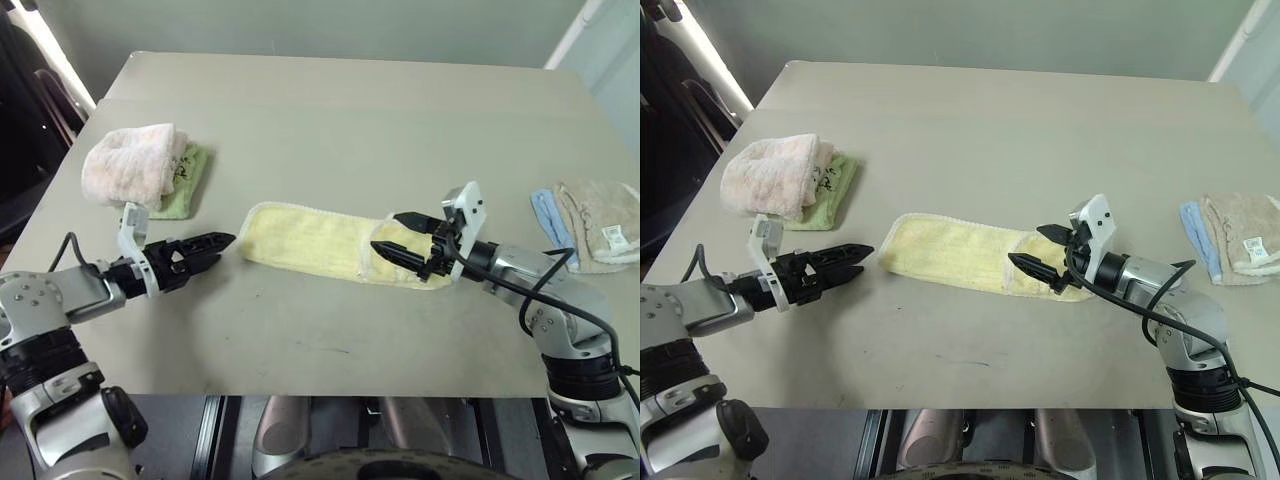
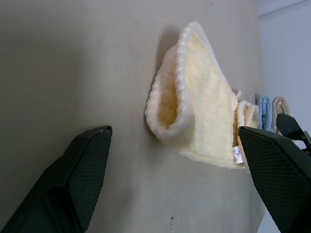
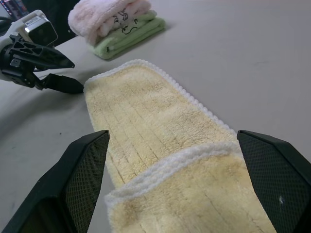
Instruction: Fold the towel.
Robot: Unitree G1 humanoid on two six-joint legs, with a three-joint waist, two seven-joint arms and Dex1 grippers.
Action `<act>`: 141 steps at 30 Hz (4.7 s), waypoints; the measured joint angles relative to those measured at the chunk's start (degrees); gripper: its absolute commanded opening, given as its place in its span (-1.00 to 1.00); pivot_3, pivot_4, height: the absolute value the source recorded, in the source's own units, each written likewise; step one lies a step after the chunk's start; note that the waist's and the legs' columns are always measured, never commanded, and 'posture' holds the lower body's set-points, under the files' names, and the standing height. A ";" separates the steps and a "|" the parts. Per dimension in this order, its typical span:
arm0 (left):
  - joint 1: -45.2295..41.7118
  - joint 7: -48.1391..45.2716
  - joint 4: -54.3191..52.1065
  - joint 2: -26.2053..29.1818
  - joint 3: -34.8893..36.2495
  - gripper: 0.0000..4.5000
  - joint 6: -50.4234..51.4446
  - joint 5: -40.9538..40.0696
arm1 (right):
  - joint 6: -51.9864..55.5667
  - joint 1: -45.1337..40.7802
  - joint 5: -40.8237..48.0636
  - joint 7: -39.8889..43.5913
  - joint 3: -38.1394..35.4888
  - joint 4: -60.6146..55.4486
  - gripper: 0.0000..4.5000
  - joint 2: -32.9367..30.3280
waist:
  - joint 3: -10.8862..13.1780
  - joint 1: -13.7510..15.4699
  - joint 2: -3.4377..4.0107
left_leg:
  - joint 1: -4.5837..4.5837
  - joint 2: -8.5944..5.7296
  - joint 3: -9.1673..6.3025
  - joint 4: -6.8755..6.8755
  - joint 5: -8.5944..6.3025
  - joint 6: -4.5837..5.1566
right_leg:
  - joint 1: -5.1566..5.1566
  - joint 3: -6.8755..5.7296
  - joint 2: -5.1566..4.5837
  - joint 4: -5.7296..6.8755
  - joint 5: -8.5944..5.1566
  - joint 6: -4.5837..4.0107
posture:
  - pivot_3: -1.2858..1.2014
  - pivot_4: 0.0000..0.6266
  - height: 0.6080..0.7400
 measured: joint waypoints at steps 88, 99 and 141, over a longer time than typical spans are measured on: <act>-25.09 -20.58 12.19 -24.70 -46.81 -0.99 -22.20 11.21 | 2.37 12.17 3.55 -12.49 -19.54 -12.67 1.00 -4.10 | 0.20 0.09 -0.39 | 0.09 -0.05 0.09 0.16 0.13 0.13 | 0.37 0.01 0.00 -0.13 -0.25 1.21 | 0.03 -0.52 0.36; -25.31 -21.28 13.66 -27.66 -45.71 -0.99 -22.84 12.56 | 2.69 12.17 4.08 -12.95 -20.14 -12.69 1.00 -4.31 | 0.20 0.12 -0.39 | 0.10 -0.06 0.14 0.17 0.15 0.21 | 0.38 0.05 0.00 -0.14 -0.06 1.63 | 0.03 -0.52 0.36; -22.99 -24.09 -0.35 -26.80 -36.81 1.00 -30.74 11.04 | 2.66 10.43 4.67 -12.74 -19.49 -12.06 0.92 -4.39 | 0.20 0.19 -0.38 | 0.12 -0.06 0.19 0.18 0.15 0.22 | 0.38 0.08 0.00 -0.14 -0.06 1.64 | 0.03 -0.52 0.36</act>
